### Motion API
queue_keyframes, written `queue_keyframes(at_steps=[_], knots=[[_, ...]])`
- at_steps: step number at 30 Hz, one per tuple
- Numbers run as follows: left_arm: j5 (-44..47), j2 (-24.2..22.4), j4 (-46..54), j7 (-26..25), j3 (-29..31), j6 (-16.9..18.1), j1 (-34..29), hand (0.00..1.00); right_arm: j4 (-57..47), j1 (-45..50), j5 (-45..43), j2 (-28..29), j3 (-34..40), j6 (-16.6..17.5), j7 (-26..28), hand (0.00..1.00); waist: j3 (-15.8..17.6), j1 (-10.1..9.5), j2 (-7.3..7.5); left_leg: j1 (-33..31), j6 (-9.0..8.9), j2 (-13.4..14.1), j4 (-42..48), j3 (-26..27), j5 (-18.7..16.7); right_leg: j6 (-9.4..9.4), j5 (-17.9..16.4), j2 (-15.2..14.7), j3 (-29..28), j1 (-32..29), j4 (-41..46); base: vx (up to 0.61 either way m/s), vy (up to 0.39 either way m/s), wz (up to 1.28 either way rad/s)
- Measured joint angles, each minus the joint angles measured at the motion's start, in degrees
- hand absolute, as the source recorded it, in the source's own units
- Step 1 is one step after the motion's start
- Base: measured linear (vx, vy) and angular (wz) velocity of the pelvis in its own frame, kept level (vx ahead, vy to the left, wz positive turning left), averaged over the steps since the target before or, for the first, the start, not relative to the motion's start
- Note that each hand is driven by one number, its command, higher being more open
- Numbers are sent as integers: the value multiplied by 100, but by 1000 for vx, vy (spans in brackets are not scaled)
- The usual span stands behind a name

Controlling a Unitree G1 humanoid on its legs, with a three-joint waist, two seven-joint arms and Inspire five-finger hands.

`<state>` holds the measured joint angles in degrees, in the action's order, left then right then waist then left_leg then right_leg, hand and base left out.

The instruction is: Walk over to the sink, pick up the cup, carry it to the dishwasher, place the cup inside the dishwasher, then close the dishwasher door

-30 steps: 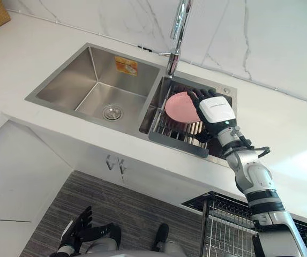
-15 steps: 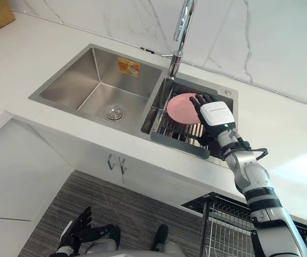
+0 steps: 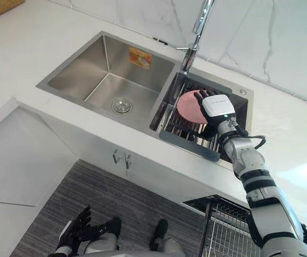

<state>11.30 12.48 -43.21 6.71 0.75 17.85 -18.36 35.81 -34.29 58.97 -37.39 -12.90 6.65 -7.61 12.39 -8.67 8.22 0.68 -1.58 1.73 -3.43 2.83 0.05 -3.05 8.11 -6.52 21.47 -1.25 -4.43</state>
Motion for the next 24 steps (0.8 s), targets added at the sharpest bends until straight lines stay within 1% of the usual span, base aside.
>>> queue_keyframes(at_steps=[3, 5, 9, 12, 13, 16, 20, 22, 24], knots=[[9, 12, 58, 16, 12, 18, 18, 100, 12, -171, 140, -112, -159, -7, -1, 100, 136, -10, 24, -68, -8, -3, 51, -54, -6, 0, 0, 0, 53, -21, 1, 9, 6, 10], [58, 19, 72, 36, 14, 29, 21, 100, 12, -265, 161, -112, -166, -1, 0, 100, 154, -20, 39, -143, -7, -4, 70, -55, -6, 1, 1, -2, 52, -88, 2, 0, 0, 0], [106, 59, 199, 64, 17, 31, 35, 100, 66, -583, 485, -237, -364, 23, 48, 100, 335, -46, 83, -171, 3, 6, 108, -57, -16, 2, 2, -3, 52, -95, 6, 0, 0, 0], [104, 96, 187, 83, 21, 28, 171, 100, 65, -729, 776, -418, -537, 80, 183, 100, 447, -138, 93, -267, 46, 23, 265, -57, -151, 4, 2, -4, 46, -106, 7, 0, 0, 0], [105, 100, 183, 83, 36, 15, 179, 100, 56, -763, 869, -428, -585, 135, 246, 100, 459, -142, 105, -282, 22, 30, 287, -57, -174, 4, 3, 1, 46, -111, 7, 32, 14, -1], [105, 111, 176, 91, 68, 4, 220, 100, -59, -801, 933, -502, -674, 151, 373, 100, 492, -140, 135, -371, 52, 45, 447, -56, -236, 6, 4, 6, 47, -133, 33, 25, 9, -1], [105, 116, 174, 91, 66, 1, 275, 100, -55, -875, 926, -520, -674, 127, 552, 100, 496, -140, 135, -488, 64, 40, 619, -55, -317, 10, 7, -6, 43, -178, 60, 0, 0, 0], [111, 117, 174, 91, 66, 1, 285, 100, -35, -933, 905, -520, -676, 101, 641, 100, 516, -143, 128, -523, 100, 44, 674, -56, -385, 16, 11, -5, 43, -186, 60, 0, 0, 0], [116, 115, 175, 92, 65, 1, 318, 100, -18, -1038, 843, -521, -679, 49, 708, 100, 598, -143, 118, -559, 66, 59, 747, -55, -421, 27, 17, 3, 41, -192, 61, 0, 0, 0]])
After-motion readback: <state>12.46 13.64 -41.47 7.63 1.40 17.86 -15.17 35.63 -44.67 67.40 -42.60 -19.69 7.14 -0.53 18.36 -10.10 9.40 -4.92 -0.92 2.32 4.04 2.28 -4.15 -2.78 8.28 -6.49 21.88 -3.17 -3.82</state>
